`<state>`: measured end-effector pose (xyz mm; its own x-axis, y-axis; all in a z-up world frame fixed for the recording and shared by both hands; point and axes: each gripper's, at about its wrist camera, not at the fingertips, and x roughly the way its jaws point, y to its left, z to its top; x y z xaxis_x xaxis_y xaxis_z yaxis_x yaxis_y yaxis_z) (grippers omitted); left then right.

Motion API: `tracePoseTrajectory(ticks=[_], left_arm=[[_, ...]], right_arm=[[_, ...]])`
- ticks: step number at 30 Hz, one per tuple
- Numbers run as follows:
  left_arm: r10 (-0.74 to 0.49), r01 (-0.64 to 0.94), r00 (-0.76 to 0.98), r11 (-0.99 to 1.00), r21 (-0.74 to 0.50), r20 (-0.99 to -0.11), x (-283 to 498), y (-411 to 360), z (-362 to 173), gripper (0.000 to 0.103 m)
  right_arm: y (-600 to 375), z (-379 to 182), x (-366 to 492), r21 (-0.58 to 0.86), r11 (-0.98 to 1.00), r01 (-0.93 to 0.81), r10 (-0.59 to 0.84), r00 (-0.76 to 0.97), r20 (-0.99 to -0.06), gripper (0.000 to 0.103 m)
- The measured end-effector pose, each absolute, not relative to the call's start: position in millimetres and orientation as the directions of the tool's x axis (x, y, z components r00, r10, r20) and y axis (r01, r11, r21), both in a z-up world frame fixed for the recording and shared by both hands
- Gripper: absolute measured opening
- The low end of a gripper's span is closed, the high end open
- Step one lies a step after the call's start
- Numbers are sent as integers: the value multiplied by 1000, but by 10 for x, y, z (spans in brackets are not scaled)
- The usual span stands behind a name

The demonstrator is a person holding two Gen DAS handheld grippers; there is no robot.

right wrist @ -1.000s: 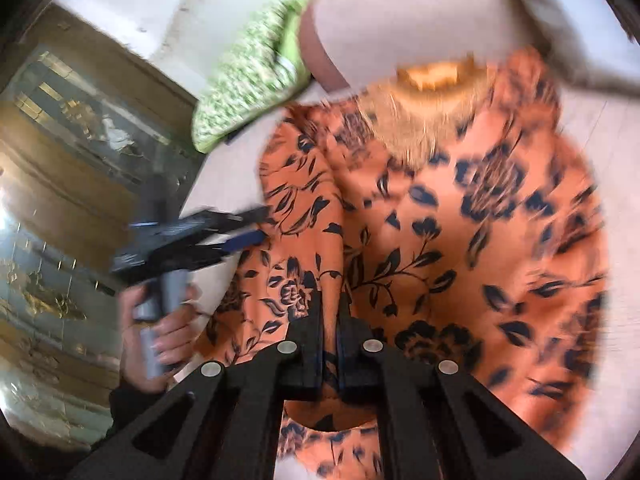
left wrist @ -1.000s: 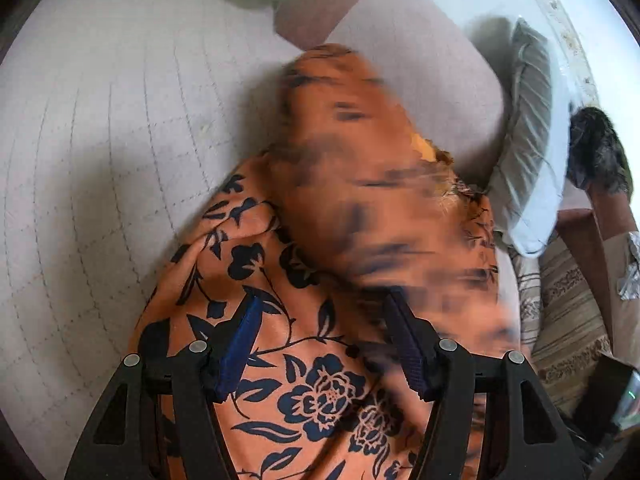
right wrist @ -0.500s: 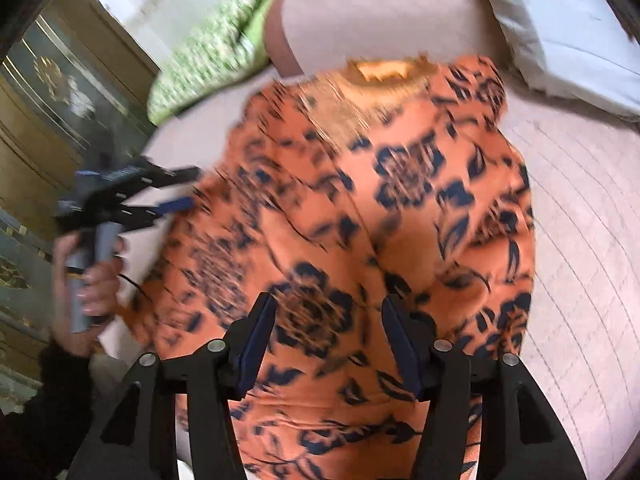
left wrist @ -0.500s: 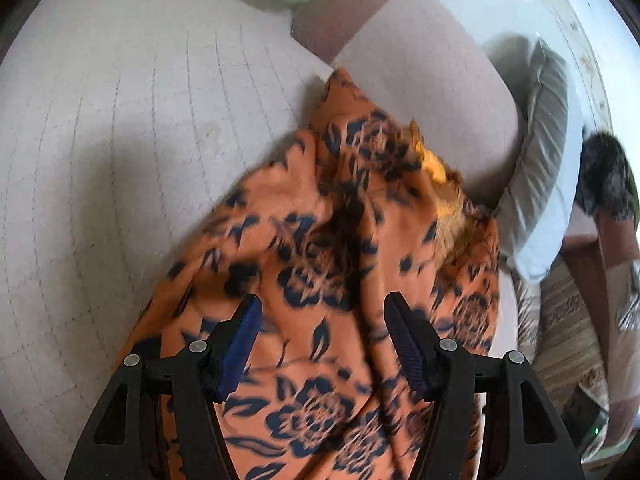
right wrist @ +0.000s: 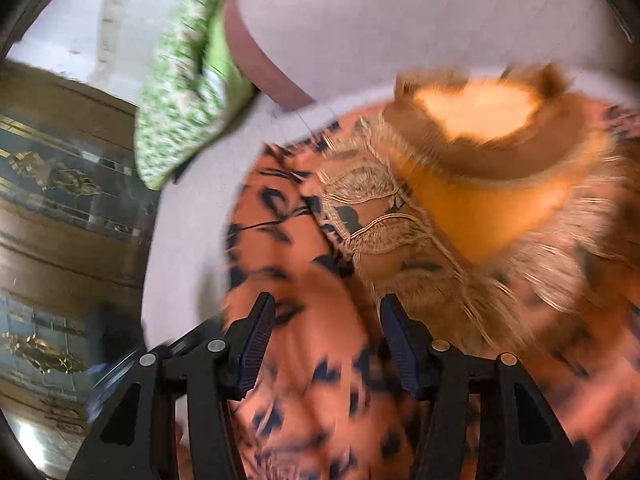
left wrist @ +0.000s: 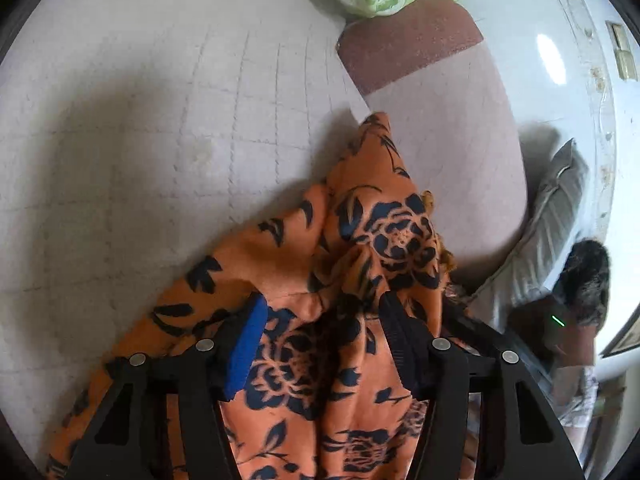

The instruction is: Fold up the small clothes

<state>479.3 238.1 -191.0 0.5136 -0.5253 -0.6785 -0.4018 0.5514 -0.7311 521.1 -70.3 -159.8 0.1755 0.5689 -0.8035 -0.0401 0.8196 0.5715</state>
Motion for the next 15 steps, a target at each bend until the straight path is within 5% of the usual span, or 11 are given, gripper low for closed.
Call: tracePoseTrajectory(ticks=[3, 10, 15], left_arm=[[-615, -461, 463, 449, -766, -639, 4660, 2298, -2097, 58], [-649, -475, 537, 295, -829, -539, 4758, 2441, -2268, 58], [-605, -460, 565, 334, -823, -561, 4934, 2578, -2243, 57]], right_arm=[[-559, -1790, 5260, 587, 809, -31, 584, 147, -798, 26], [-496, -1672, 5156, 524, 848, -72, 528, 189, -828, 9], [-599, -1522, 5012, 495, 863, -107, 505, 223, -833, 3]])
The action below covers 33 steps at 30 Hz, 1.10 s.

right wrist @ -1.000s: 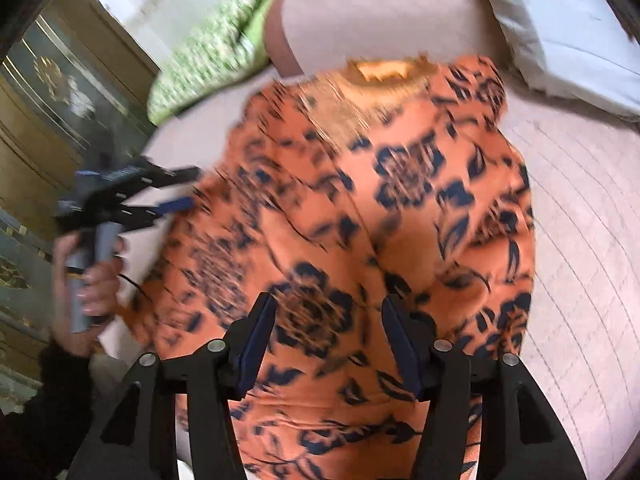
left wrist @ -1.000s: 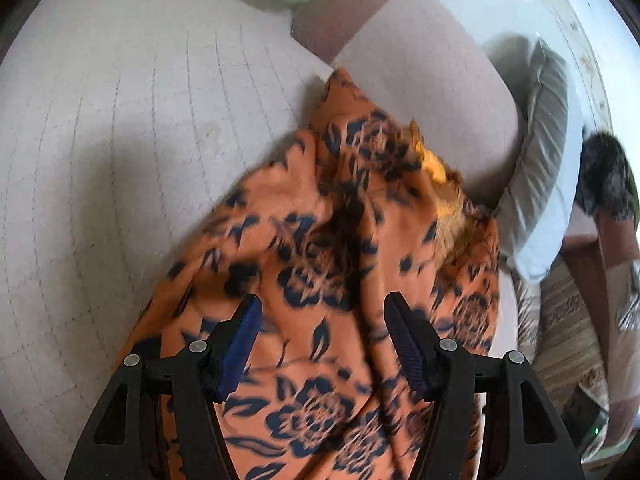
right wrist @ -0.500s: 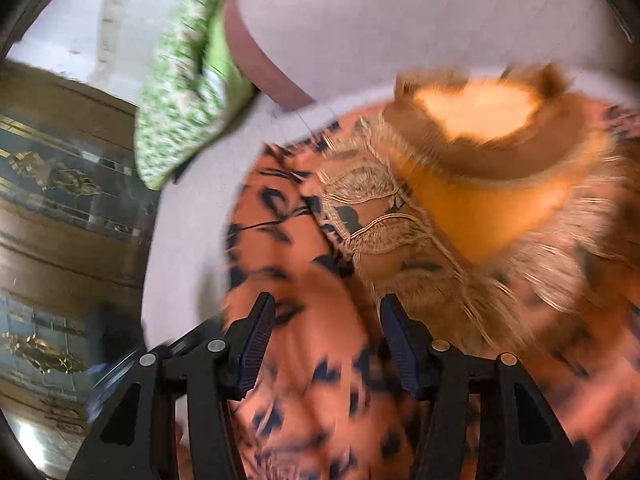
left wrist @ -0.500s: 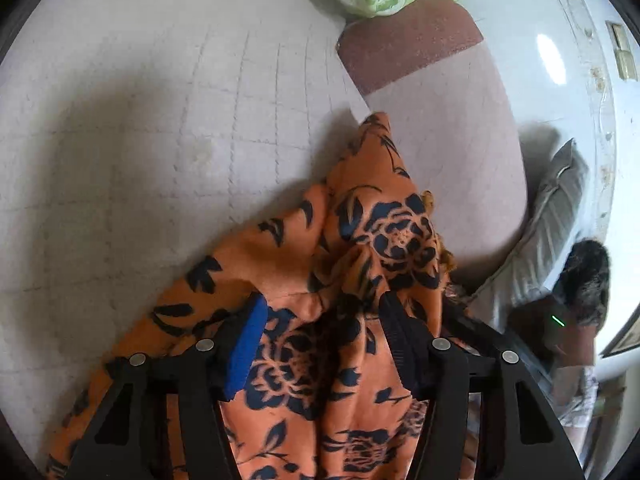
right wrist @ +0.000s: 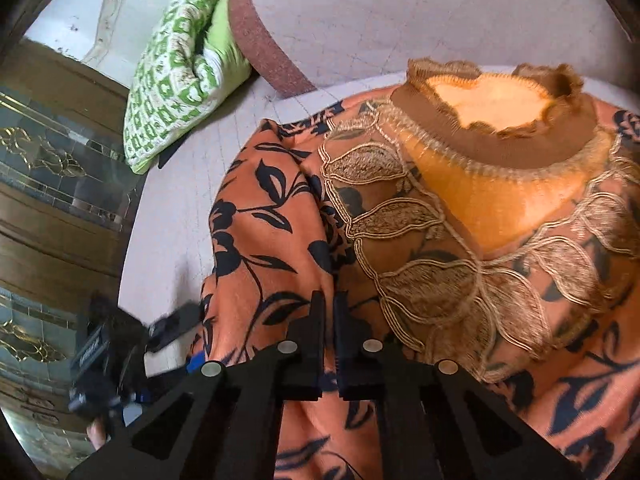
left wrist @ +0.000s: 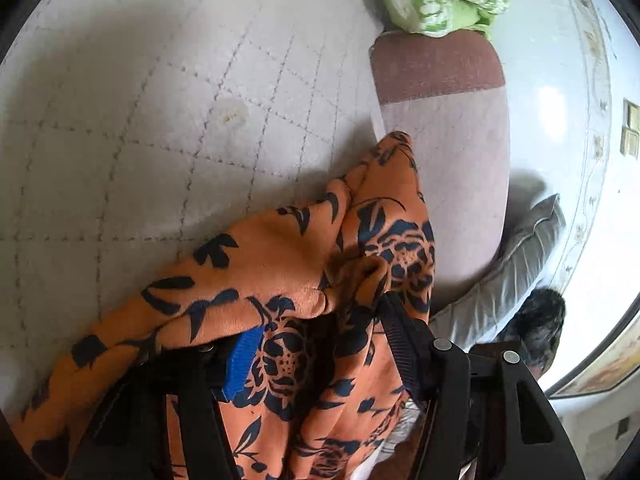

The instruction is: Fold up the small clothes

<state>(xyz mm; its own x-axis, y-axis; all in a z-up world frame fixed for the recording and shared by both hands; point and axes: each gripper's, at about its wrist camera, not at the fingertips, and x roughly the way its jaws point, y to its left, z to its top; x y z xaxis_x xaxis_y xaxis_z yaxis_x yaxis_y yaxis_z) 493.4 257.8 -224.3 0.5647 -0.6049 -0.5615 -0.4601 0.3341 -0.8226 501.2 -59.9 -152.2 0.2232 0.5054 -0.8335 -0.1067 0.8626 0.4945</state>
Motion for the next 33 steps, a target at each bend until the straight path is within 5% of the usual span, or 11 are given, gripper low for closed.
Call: tracePoseTrajectory(ticks=[2, 4, 7, 11, 17, 22, 23, 25, 27, 32, 33], left_arm=[[-607, -457, 550, 356, -815, -574, 5000, 2567, -2237, 51], [-605, -475, 535, 362, -802, -590, 5026, 2626, -2282, 14], [-599, -496, 571, 292, -817, -561, 4956, 2788, -2261, 3], [-502, -442, 695, 265, -857, -514, 4836, 3209, -1912, 2], [-461, -605, 632, 210, -768, -624, 4888, 3369, -2273, 5], [-440, -566, 670, 220, -795, -599, 4901, 3261, -2007, 9], [-435, -537, 684, 242, -808, -585, 4891, 3200, -1897, 12], [-459, -487, 688, 283, -826, -562, 4944, 3096, -1725, 43], [-484, -455, 663, 346, -821, -572, 5056, 2993, -1639, 49], [-527, -478, 510, 484, -733, -680, 5461, 2704, -1894, 46], [-526, -481, 494, 498, -722, -692, 5456, 2705, -1916, 24]], right_arm=[[-611, -1500, 4985, 497, 861, -112, 509, 226, -831, 3], [-612, -1489, 4977, 495, 861, -117, 509, 228, -830, 3], [-632, -1488, 5006, 494, 863, -107, 505, 235, -831, 3], [-618, -1399, 5046, 488, 864, -120, 502, 265, -823, 3], [-443, -1762, 5118, 387, 914, -118, 404, 200, -893, 4], [-494, -1482, 4957, 428, 889, -166, 457, 245, -855, 34], [-521, -1404, 4907, 434, 884, -175, 467, 268, -843, 47], [-572, -1288, 4826, 440, 880, -180, 475, 291, -830, 50], [-624, -1262, 4756, 466, 868, -169, 496, 279, -823, 50], [-805, -1255, 4331, 479, 869, -125, 495, 267, -827, 48], [-881, -1207, 4127, 470, 872, -137, 490, 275, -827, 47]])
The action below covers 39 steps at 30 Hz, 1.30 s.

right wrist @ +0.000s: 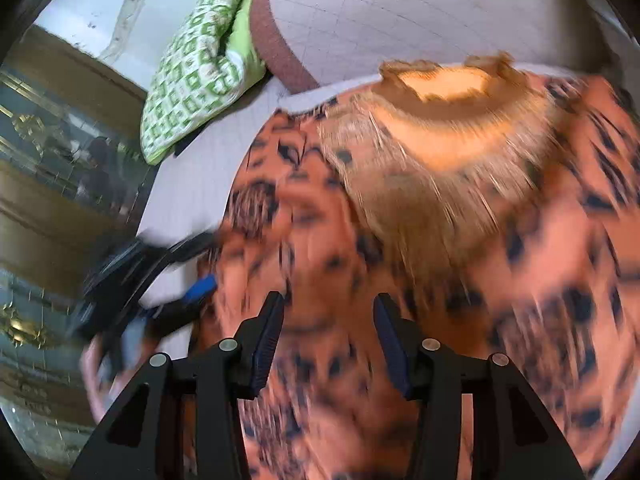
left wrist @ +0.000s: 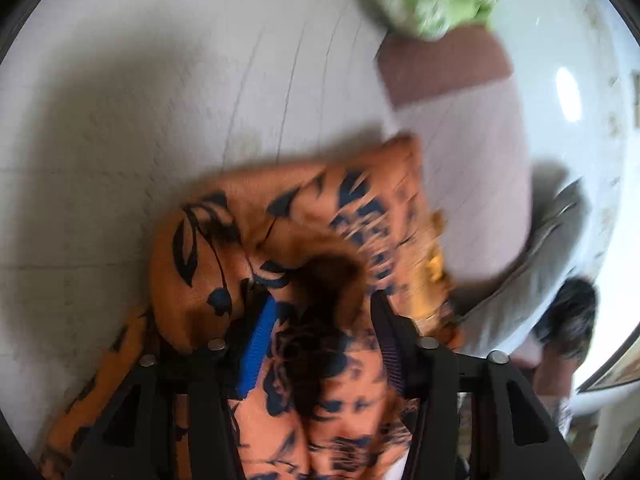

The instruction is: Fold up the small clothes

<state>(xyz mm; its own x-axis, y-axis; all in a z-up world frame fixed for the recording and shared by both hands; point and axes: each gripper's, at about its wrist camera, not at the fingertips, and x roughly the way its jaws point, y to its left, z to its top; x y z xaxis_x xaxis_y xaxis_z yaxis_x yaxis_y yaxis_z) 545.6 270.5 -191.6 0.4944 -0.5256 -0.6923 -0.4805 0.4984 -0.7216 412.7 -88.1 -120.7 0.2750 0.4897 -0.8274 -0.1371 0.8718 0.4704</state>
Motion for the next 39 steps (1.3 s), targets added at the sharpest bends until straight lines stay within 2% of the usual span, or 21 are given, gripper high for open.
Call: tracePoseTrajectory(ticks=[1, 4, 9, 10, 11, 12, 16, 20, 23, 25, 26, 27, 29, 31, 32, 37, 39], left_arm=[[-517, -489, 483, 510, -707, -707, 5511, 2699, -1912, 6], [-517, -471, 520, 489, -734, -679, 5559, 2775, -1764, 6], [-508, -469, 495, 526, -709, -705, 5274, 2800, -1770, 6], [-505, -478, 480, 536, -696, -718, 5248, 2804, -1808, 6], [-500, -484, 479, 535, -692, -721, 5231, 2808, -1808, 6], [-495, -476, 497, 532, -701, -713, 5107, 2838, -1812, 5], [-483, -433, 510, 571, -697, -712, 5026, 2888, -1621, 4], [-343, -451, 457, 706, -546, -821, 5092, 2815, -1642, 8], [-378, -476, 434, 675, -564, -818, 4974, 2677, -1522, 11], [-430, -402, 467, 674, -619, -772, 4833, 2580, -1272, 42], [-436, -364, 465, 700, -615, -771, 4766, 2507, -1146, 49], [-427, -323, 458, 738, -593, -780, 4661, 2428, -1025, 50], [-371, -263, 483, 803, -535, -794, 4357, 2316, -853, 51], [-237, -284, 506, 863, -419, -830, 3908, 2270, -784, 51], [-207, -301, 509, 867, -397, -836, 3761, 2275, -788, 51], [-83, -394, 501, 864, -312, -862, 2957, 2397, -803, 49], [-89, -396, 544, 850, -349, -835, 2670, 2456, -624, 50]], right_arm=[[-956, -1169, 3981, 451, 882, -138, 472, 288, -833, 47], [-1287, -1114, 3550, 391, 917, -82, 396, 311, -864, 48], [-1618, -1294, 3089, 368, 930, -17, 354, 320, -879, 49], [-1621, -1382, 3071, 366, 931, -13, 352, 302, -886, 45], [-1612, -1447, 3068, 351, 936, -12, 340, 282, -897, 23], [-1585, -1476, 3059, 328, 944, -29, 324, 259, -910, 6], [-1765, -1212, 2996, 372, 927, -38, 367, 289, -884, 3], [-1806, -1430, 3052, 335, 942, -27, 332, 231, -914, 3], [-1868, -1520, 3052, 363, 932, 2, 354, 217, -910, 10], [-1918, -1320, 2999, 386, 921, -43, 384, 258, -887, 19], [-1924, -1251, 2970, 394, 918, -52, 392, 274, -878, 42], [-1941, -1187, 2912, 406, 912, -56, 404, 295, -866, 49], [-1924, -1196, 2789, 408, 910, -71, 410, 287, -866, 49], [-1932, -1221, 2619, 385, 921, -51, 381, 312, -870, 48], [-1964, -1199, 2500, 380, 924, -37, 370, 331, -868, 49], [-2075, -1026, 1975, 408, 913, -5, 371, 426, -825, 51], [-2197, -972, 1745, 440, 897, 34, 375, 467, -801, 57]])
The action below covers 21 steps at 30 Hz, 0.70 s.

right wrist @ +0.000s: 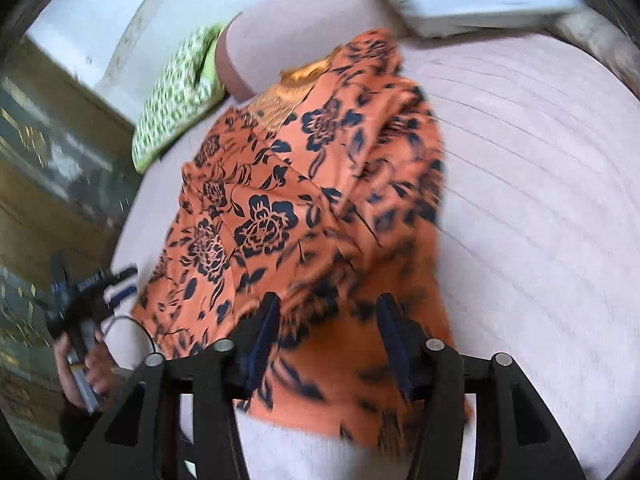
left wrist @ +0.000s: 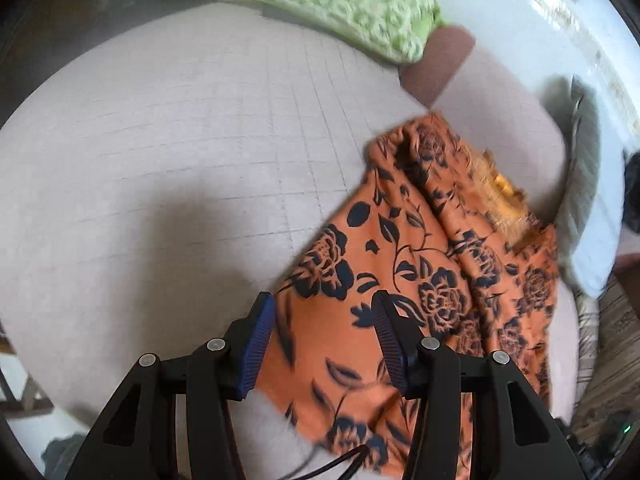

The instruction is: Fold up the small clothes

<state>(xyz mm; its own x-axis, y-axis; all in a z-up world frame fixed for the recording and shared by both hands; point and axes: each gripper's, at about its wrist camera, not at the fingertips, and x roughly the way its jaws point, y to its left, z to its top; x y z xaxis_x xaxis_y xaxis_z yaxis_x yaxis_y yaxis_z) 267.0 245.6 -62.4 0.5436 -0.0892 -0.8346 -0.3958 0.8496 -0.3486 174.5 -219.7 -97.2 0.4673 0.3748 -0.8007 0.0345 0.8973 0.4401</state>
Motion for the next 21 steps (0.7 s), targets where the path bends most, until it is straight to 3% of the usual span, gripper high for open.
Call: tracePoseTrajectory(ticks=[3, 10, 17, 21], left_arm=[[-74, -366, 590, 863, -349, -804, 2379, 2438, -306, 54], [-109, -314, 541, 893, -321, -834, 1934, 2384, 18, 56], [-45, -332, 439, 920, -209, -897, 2254, 2365, -472, 56], [3, -341, 436, 926, -162, -900, 2477, 2420, -617, 56]], right_arm=[[-2388, -865, 1518, 434, 896, 97, 320, 536, -781, 62], [-2689, -772, 1400, 492, 848, 197, 289, 606, -741, 69], [-2630, -1017, 1399, 407, 878, 254, 237, 508, -828, 69], [-2828, -1135, 1401, 458, 834, 308, 269, 497, -825, 69]])
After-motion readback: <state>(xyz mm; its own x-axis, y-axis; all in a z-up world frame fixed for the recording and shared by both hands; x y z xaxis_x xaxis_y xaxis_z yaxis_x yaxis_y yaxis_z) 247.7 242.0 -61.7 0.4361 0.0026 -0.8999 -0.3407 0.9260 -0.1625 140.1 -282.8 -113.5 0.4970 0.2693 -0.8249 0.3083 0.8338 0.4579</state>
